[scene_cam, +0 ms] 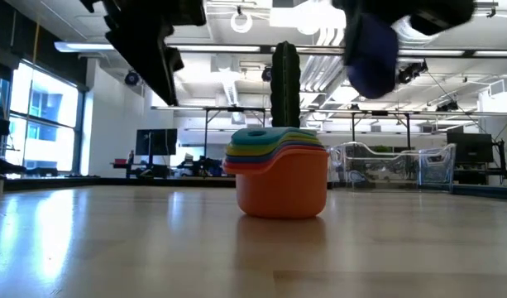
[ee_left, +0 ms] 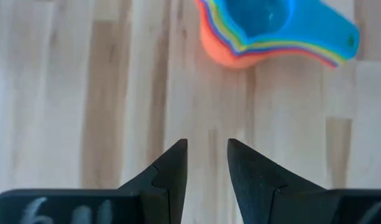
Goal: Nest measuring cups in basket
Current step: Put the dark blue measuring cup on top of the light blue measuring cup
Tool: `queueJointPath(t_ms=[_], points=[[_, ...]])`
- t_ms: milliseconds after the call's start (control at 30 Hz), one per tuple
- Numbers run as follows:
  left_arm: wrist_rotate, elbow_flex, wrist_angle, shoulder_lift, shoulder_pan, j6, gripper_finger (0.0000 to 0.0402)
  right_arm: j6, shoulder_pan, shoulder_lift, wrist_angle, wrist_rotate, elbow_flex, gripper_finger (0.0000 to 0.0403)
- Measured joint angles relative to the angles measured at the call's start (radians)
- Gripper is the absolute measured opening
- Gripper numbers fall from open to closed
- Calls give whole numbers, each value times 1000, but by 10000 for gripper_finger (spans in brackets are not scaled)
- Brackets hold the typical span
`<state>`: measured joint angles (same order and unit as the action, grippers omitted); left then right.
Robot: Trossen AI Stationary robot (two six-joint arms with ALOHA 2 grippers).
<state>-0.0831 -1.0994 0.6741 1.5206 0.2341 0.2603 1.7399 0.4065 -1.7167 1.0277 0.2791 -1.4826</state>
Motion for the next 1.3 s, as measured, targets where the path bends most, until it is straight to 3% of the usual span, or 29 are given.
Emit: queueJointPath(t_ms=[300,667,1300], points=[[-25,9,136,-105,-66,-63,103,-100,-64,-152,51,-30,-242,0],[-31,40,217,-128,-149,-101,103,-170,-89,-359,87,-128,-469,0],[-26,40,221,-132,-162,-152,103,-151,-93,-444,76,-182,-459,0]])
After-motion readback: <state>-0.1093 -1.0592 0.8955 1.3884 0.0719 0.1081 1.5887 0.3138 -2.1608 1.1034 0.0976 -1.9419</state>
